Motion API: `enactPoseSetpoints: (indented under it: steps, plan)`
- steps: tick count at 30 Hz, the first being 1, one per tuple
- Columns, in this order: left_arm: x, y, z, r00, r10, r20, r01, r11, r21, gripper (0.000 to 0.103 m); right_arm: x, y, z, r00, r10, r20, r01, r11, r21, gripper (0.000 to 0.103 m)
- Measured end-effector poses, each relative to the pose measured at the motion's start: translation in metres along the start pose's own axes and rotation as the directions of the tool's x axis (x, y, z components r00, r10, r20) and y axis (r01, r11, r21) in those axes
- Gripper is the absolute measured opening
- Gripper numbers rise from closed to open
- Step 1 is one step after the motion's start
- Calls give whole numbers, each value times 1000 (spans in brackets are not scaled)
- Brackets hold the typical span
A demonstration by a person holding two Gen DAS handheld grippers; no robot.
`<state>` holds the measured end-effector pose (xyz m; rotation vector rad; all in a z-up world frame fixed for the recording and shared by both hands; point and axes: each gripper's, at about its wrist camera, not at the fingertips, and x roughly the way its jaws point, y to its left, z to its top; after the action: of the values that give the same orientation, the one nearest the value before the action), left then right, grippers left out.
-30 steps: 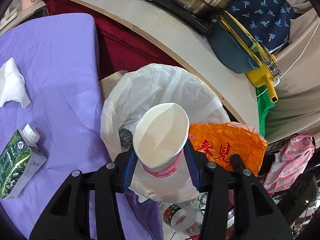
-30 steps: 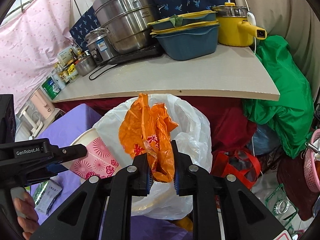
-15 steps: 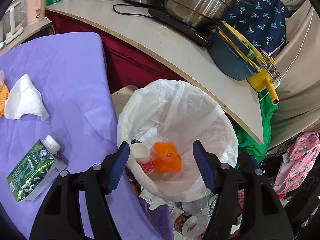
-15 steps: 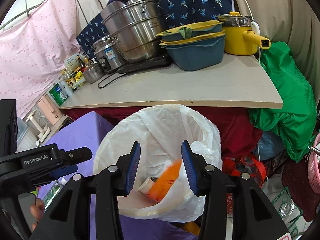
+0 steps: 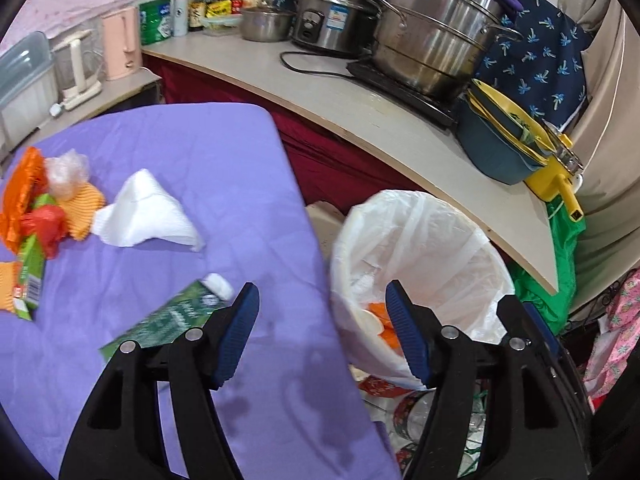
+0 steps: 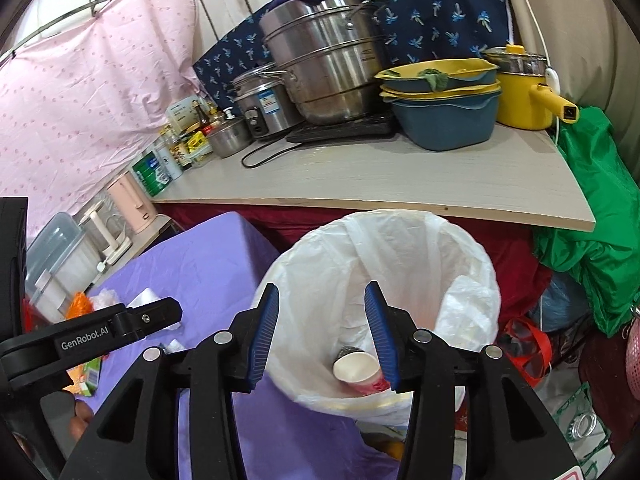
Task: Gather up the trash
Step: 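Return both tools to the table and approach the green juice carton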
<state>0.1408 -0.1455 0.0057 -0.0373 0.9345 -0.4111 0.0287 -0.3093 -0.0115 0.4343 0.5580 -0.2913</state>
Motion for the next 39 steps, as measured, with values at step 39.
enactPoseSetpoints:
  steps: [39]
  plan:
    - [-66, 204, -67, 931, 363, 29, -356, 924, -141, 62, 34, 181, -100, 960, 164, -225, -209, 959, -191, 55]
